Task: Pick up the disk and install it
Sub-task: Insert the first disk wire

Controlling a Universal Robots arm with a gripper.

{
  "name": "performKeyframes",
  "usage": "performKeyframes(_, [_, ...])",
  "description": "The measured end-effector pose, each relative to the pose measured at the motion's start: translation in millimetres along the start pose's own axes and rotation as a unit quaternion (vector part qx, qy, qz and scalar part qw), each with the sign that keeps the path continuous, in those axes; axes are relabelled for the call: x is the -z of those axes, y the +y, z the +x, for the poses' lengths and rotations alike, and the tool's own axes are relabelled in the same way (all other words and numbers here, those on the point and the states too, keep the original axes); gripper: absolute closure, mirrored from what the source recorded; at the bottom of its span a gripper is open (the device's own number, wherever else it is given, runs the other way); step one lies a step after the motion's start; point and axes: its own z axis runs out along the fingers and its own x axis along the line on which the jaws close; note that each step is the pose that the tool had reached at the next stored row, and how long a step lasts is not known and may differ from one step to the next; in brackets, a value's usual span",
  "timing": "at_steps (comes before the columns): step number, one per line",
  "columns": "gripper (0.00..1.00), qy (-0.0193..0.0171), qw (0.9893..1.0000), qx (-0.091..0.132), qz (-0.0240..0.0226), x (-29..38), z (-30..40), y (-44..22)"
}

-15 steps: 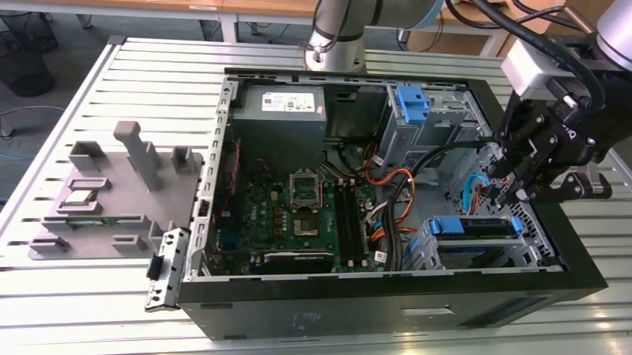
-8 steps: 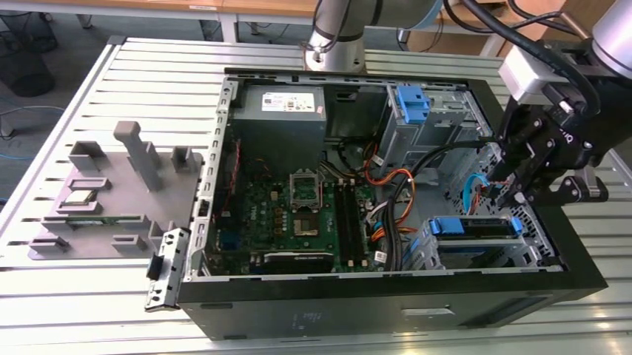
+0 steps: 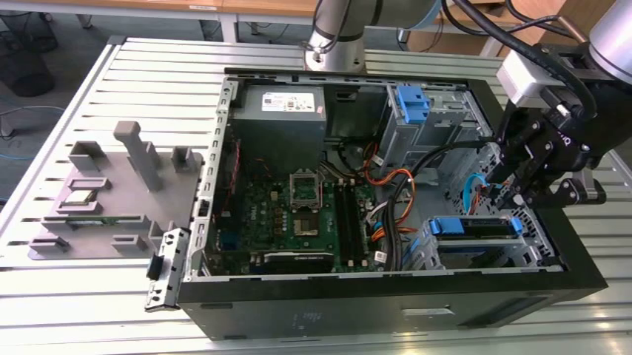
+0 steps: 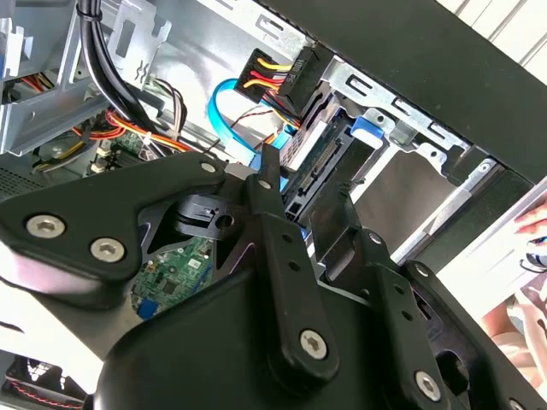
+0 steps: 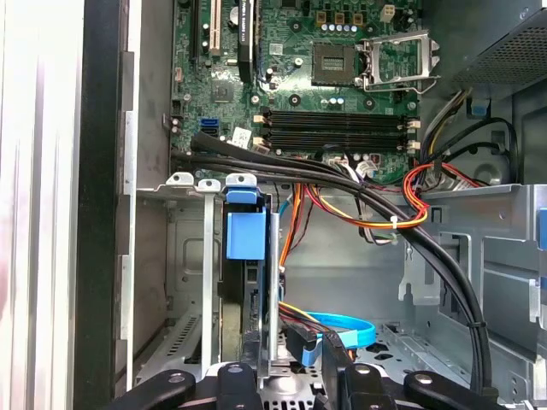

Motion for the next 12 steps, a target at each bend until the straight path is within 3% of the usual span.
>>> performKeyframes(10, [0.58, 0.0000, 1.0000, 0.000, 0.0000, -0.2, 0.0, 0.0])
performKeyframes(12, [0.66, -0.0001, 1.0000, 0.000, 0.0000, -0.2, 0.0, 0.0])
